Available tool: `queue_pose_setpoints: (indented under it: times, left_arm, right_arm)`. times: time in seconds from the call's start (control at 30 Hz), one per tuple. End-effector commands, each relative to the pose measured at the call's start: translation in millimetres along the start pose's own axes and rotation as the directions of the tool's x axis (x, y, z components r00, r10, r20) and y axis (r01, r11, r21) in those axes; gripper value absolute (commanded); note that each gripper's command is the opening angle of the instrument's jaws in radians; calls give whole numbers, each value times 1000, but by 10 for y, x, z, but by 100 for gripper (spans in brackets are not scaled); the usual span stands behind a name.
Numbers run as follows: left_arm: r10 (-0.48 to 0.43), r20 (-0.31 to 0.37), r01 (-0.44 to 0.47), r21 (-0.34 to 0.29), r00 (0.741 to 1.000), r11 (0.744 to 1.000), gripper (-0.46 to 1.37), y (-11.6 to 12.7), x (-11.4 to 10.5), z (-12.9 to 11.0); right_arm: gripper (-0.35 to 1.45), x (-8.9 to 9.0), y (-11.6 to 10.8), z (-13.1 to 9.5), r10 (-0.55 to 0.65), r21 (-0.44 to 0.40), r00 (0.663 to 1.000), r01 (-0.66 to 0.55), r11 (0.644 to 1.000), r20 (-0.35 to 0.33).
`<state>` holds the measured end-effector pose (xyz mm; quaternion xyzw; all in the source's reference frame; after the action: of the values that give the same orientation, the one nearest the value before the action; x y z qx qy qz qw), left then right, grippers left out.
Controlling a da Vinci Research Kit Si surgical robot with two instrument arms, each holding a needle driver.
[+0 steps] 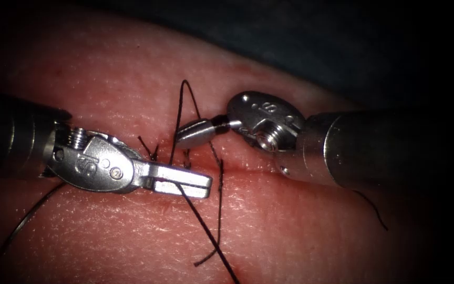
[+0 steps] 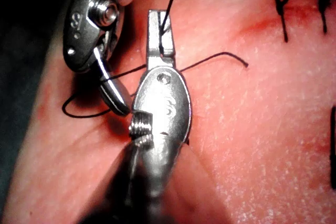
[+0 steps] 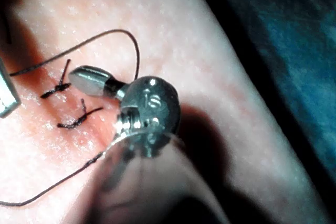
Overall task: Wound Closure
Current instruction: Wrap the suture clockwise around the right needle driver.
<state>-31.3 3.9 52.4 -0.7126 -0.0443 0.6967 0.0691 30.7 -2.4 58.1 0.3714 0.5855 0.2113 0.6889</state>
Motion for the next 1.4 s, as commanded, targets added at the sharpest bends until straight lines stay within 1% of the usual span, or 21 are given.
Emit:
queue_pose_setpoints:
  times: [0.03, 0.2, 0.23, 0.3, 0.4, 0.43, 0.47, 0.53, 0.6, 0.63, 0.7, 0.73, 0.8, 0.9, 1.03, 1.17, 1.23, 1.4]
  left_arm:
    - [-15, -16, 15, -15, 1000, 1000, -35, 1, -1, 1]
    - [-57, -80, 56, -22, 995, 998, -35, 0, -3, 6]
    - [-77, -108, 75, -25, 991, 997, -35, 0, -4, 7]
    - [-101, -143, 97, -32, 985, 995, -35, -1, -6, 7]
    - [-127, -164, 122, -40, 978, 992, -35, -2, -8, 6]
    - [-131, -171, 126, -41, 977, 991, -35, -3, -8, 6]
    - [-146, -187, 141, -40, 971, 989, -35, -3, -10, 4]
    - [-171, -205, 166, -39, 964, 985, -35, -4, -12, 3]
    - [-216, -220, 216, -23, 951, 976, -35, -6, -18, 1]
    - [-231, -219, 233, -17, 948, 972, -35, -5, -19, 0]
    - [-271, -206, 279, 11, 940, 960, -35, -4, -27, -1]
    - [-271, -206, 279, 11, 940, 960, -35, -4, -27, -1]
    - [-299, -193, 312, 41, 935, 949, -35, -2, -34, -2]
    - [-333, -187, 349, 59, 924, 935, -35, 1, -45, -3]
    - [-337, -180, 353, 70, 924, 933, -35, 3, -54, -5]
    - [-353, -175, 371, 82, 919, 925, -35, 1, -60, -8]
    - [-363, -176, 381, 81, 915, 921, -35, 1, -62, -9]
    - [-379, -177, 396, 76, 908, 915, -35, -1, -62, -12]
  right_arm:
    - [-35, 1, 1, 1, 2, -9, 1000, -2, 1000, -4]
    - [-35, 6, 8, 8, 6, -22, 1000, -7, 1000, -22]
    - [-35, 7, 10, 10, 6, -22, 1000, -7, 1000, -28]
    - [-35, 8, 12, 12, 1, -29, 999, -3, 1000, -42]
    - [-35, 10, 14, 14, -8, -40, 998, 6, 999, -60]
    - [-35, 10, 14, 14, -7, -42, 997, 4, 999, -73]
    - [-35, 11, 14, 15, -7, -48, 995, 2, 999, -102]
    - [-35, 12, 14, 16, -6, -37, 990, 1, 999, -142]
    - [-35, 14, 14, 15, -5, -31, 983, 0, 1000, -181]
    - [-35, 15, 14, 15, -5, -28, 982, -1, 1000, -189]
    - [-35, 16, 11, 15, -4, -15, 972, 1, 1000, -234]
    - [-35, 16, 11, 15, -4, -14, 971, 1, 1000, -237]
    - [-35, 17, 8, 16, -3, -3, 962, 2, 1000, -273]
    - [-35, 22, 3, 16, 1, 9, 950, 2, 1000, -312]
    - [-35, 28, -1, 15, 7, 19, 947, -1, 1000, -320]
    - [-35, 31, -5, 14, 10, 65, 930, 15, 998, -368]
    - [-35, 30, -6, 13, 10, 85, 925, 24, 996, -379]
    - [-35, 26, -8, 8, 8, 44, 903, 13, 999, -429]
